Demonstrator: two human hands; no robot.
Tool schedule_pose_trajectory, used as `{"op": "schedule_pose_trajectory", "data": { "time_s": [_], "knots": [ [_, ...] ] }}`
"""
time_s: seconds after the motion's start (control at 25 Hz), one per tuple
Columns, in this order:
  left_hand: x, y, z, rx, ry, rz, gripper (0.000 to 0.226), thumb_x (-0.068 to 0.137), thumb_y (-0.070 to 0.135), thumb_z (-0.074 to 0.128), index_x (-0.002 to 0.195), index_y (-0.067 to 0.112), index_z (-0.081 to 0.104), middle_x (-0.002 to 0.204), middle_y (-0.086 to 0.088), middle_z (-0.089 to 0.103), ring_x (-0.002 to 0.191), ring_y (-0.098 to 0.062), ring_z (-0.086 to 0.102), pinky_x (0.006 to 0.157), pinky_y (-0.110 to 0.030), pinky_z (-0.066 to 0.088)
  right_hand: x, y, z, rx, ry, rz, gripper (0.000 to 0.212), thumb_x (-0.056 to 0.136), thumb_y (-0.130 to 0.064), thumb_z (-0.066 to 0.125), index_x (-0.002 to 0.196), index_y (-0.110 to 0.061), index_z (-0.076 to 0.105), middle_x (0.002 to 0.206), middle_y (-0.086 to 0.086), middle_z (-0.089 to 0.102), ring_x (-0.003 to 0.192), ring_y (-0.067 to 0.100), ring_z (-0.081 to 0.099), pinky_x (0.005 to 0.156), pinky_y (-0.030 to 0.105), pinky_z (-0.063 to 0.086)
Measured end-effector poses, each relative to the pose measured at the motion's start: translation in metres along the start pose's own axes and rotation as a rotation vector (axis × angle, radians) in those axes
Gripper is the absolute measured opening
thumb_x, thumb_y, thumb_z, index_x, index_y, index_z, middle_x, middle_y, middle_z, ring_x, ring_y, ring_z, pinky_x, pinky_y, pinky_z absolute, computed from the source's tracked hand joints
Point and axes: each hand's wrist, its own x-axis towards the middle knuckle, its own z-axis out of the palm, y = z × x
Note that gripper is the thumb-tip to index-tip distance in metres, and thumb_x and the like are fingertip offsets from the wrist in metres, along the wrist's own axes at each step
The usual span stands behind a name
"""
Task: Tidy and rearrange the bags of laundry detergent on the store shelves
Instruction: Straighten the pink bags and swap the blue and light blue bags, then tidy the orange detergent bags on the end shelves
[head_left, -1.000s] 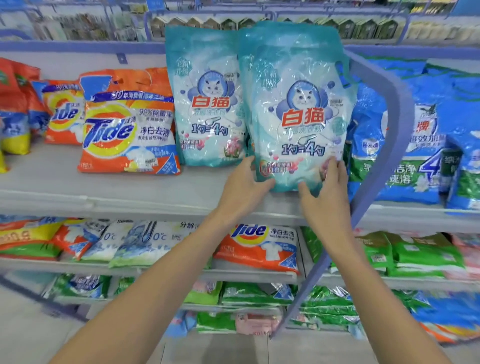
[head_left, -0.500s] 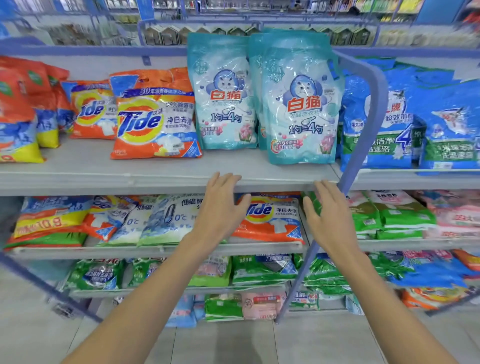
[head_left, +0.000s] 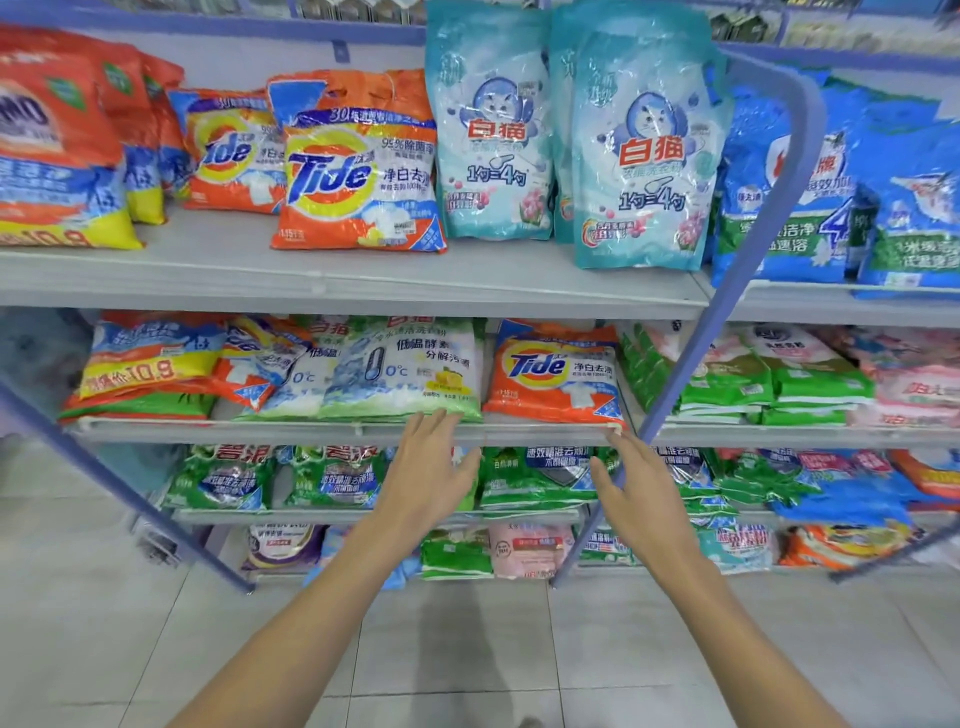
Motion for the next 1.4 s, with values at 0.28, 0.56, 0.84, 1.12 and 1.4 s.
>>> {"op": "schedule_pose_trajectory", "data": {
  "time_s": [0.28,0.56,0.84,1.12,1.4],
  "knots": [
    [0.035,-0.001,0.033,0.032,-0.084,-0.045,0.057,0.1,0.033,0.056,0.151,0.011,0.042,0.16,-0.011,0.039,0.152,-0.033,0.025,0.123,-0.049,0.024,0.039,0.017,0.022,-0.022,-0.083,0.03,0.053,0.103,-0.036,0.052,0.149,-0.01,0.044,0.156,0.009,0.043,0.145,0.027,0.036,0.113,0.044,0.038],
    [0.136,0.013,0.087,-0.105,-0.074,-0.093,0.033,0.097,0.029,0.06,0.127,0.017,0.057,0.125,-0.004,0.065,0.117,-0.024,0.059,0.105,-0.048,0.049,0.155,0.062,0.047,-0.026,-0.106,0.116,0.052,0.102,-0.039,0.051,0.144,-0.01,0.047,0.146,0.014,0.051,0.132,0.035,0.049,0.103,0.047,0.045],
    [0.219,-0.001,0.156,-0.215,-0.127,-0.254,0.051,0.1,0.046,0.056,0.141,0.021,0.039,0.129,-0.007,0.063,0.108,-0.024,0.062,0.105,-0.036,0.044,0.246,0.11,0.102,0.14,-0.123,0.453,0.081,0.09,-0.061,0.05,0.149,-0.009,0.03,0.143,0.019,0.052,0.13,0.04,0.05,0.106,0.047,0.043],
    [0.264,0.001,0.155,-0.667,-0.1,-0.57,0.02,0.088,0.029,0.077,0.092,0.021,0.06,0.086,-0.003,0.072,0.076,-0.019,0.07,0.067,-0.031,0.059,0.268,0.117,0.104,0.688,0.076,0.564,0.036,0.056,-0.028,0.086,0.079,-0.006,0.068,0.081,0.007,0.071,0.078,0.025,0.071,0.065,0.029,0.059],
    [0.257,0.001,0.128,-0.933,-0.274,-0.624,0.031,0.084,0.013,0.076,0.113,0.014,0.067,0.085,-0.01,0.08,0.073,-0.025,0.076,0.066,-0.036,0.063,0.262,0.102,0.075,0.932,-0.142,0.64,0.032,0.072,-0.008,0.087,0.098,0.002,0.072,0.071,0.013,0.076,0.053,0.022,0.072,0.055,0.035,0.063]
  ]
}}
